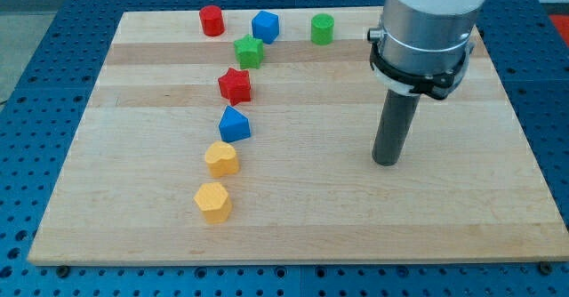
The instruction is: Separate the green star from the group of blocks
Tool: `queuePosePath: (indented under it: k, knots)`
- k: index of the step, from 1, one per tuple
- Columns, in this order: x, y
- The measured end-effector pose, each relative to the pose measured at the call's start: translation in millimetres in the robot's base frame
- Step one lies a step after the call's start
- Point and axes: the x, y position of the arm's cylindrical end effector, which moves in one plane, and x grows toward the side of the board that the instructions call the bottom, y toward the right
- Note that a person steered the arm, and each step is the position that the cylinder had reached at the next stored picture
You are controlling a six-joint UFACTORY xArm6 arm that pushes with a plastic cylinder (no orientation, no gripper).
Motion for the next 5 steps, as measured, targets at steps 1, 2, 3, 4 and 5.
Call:
queuePosePath:
  k: [1, 2, 3, 4, 5]
  knots:
    - [1, 0]
    - [1, 0]
    - [1, 0]
    - [1, -1]
    - [-10, -1]
